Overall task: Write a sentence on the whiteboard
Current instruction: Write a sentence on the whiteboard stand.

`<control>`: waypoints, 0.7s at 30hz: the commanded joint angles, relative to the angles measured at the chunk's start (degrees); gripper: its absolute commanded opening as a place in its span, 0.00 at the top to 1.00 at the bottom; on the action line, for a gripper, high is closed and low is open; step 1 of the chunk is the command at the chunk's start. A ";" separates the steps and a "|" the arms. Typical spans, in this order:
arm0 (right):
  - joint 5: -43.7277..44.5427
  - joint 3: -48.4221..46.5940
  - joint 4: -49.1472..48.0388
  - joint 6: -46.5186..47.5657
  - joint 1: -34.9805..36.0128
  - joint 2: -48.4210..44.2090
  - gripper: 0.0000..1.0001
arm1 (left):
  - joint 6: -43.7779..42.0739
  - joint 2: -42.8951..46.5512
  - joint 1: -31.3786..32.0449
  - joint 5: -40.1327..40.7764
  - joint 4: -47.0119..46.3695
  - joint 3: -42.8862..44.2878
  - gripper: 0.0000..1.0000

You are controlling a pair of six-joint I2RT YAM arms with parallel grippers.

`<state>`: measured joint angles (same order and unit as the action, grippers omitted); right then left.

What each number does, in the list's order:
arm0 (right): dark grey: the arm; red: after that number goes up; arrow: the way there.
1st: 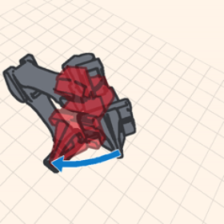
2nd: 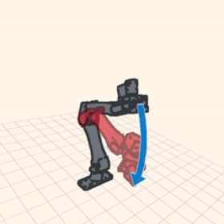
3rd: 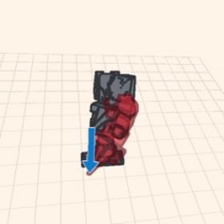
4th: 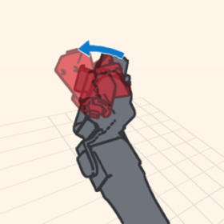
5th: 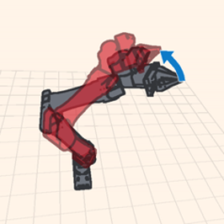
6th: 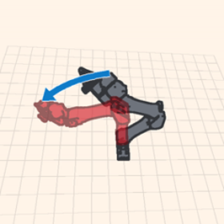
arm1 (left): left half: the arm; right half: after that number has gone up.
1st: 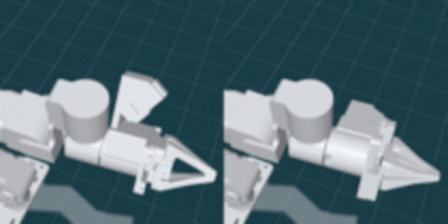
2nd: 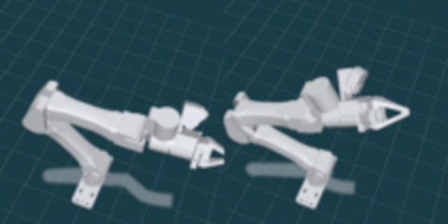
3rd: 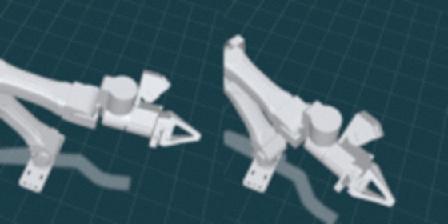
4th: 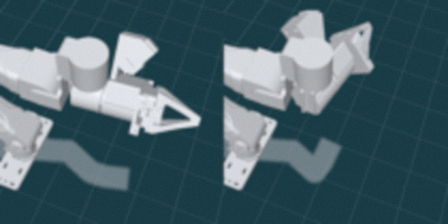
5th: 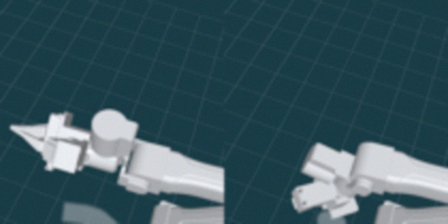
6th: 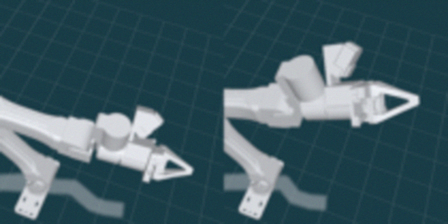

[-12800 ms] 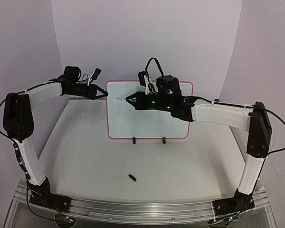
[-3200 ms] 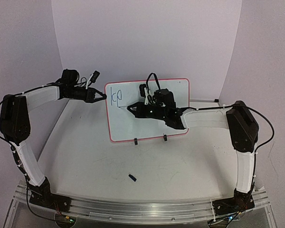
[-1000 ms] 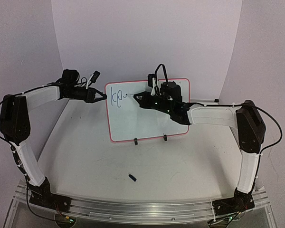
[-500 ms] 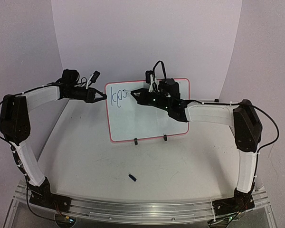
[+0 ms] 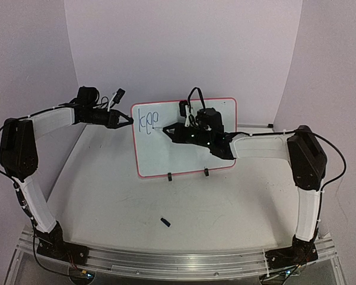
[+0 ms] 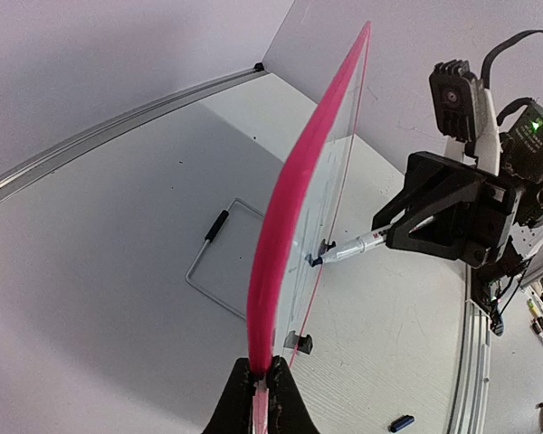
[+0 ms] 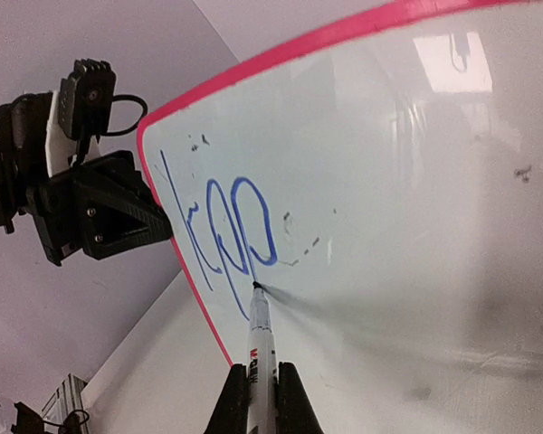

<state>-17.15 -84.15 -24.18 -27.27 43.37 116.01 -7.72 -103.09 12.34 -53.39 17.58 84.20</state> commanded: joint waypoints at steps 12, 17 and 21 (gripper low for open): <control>3.88 2.86 0.39 2.04 -0.66 -8.50 1.00 | -1.18 2.26 1.44 -1.21 3.67 0.26 1.00; 2.59 2.39 -0.42 2.15 -0.66 -9.76 1.00 | -1.17 2.35 1.49 -1.12 3.69 0.26 1.00; 3.53 1.76 -0.13 2.40 -0.66 -8.96 1.00 | -1.23 2.34 1.53 -1.11 3.69 0.26 1.00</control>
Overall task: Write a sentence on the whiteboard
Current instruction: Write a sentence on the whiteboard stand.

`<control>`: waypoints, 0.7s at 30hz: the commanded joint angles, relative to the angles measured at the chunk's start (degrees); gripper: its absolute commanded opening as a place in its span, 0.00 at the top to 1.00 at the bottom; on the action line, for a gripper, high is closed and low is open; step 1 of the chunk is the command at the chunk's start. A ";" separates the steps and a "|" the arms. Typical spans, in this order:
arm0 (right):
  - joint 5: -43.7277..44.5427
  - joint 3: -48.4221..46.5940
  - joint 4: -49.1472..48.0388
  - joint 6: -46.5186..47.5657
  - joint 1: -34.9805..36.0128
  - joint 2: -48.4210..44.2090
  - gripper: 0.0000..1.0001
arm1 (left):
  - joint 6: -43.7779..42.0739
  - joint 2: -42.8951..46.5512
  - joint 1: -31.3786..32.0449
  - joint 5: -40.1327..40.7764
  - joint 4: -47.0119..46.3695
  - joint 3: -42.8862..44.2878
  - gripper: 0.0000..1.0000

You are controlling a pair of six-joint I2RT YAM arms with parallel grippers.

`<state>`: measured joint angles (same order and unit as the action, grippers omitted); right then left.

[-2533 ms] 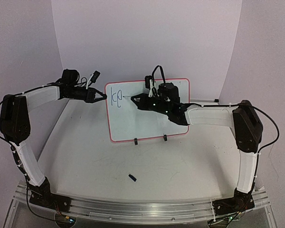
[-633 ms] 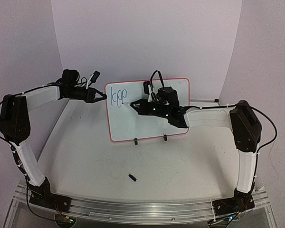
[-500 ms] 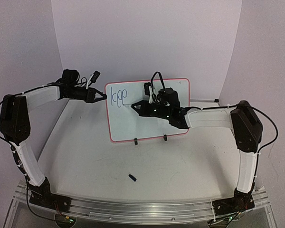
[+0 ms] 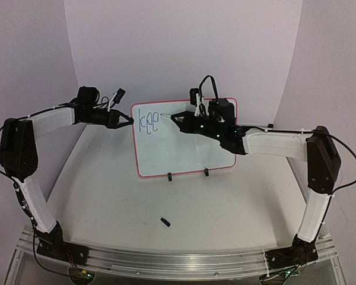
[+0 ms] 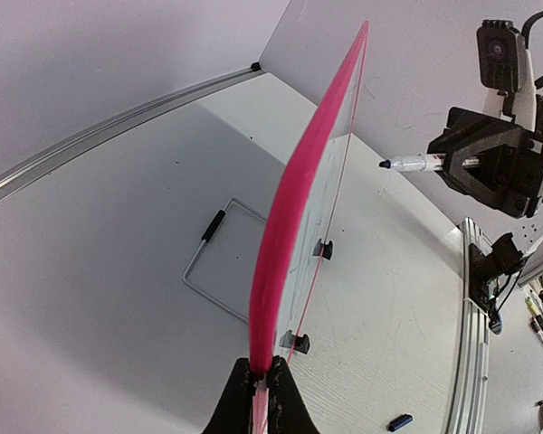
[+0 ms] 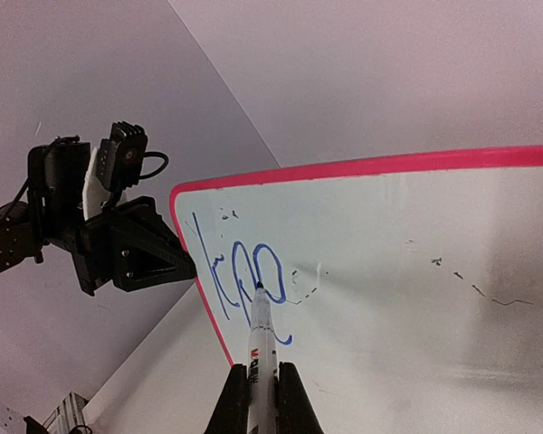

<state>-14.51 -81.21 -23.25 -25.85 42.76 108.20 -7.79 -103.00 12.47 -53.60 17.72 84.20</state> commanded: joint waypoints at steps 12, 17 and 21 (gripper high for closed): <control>1.41 -5.20 -1.00 0.74 -0.19 2.86 1.00 | -1.25 2.10 1.52 -0.74 3.64 0.26 1.00; 2.30 -5.73 -0.89 0.28 -0.59 3.82 1.00 | -1.28 2.10 1.62 -0.72 3.73 0.26 1.00; 3.04 -5.59 -0.58 0.01 -0.75 4.13 1.00 | -1.31 2.10 1.65 -0.78 3.72 0.23 1.00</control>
<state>-12.98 -84.65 -22.77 -25.74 42.39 111.61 -8.17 -103.00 12.72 -53.66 17.76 84.20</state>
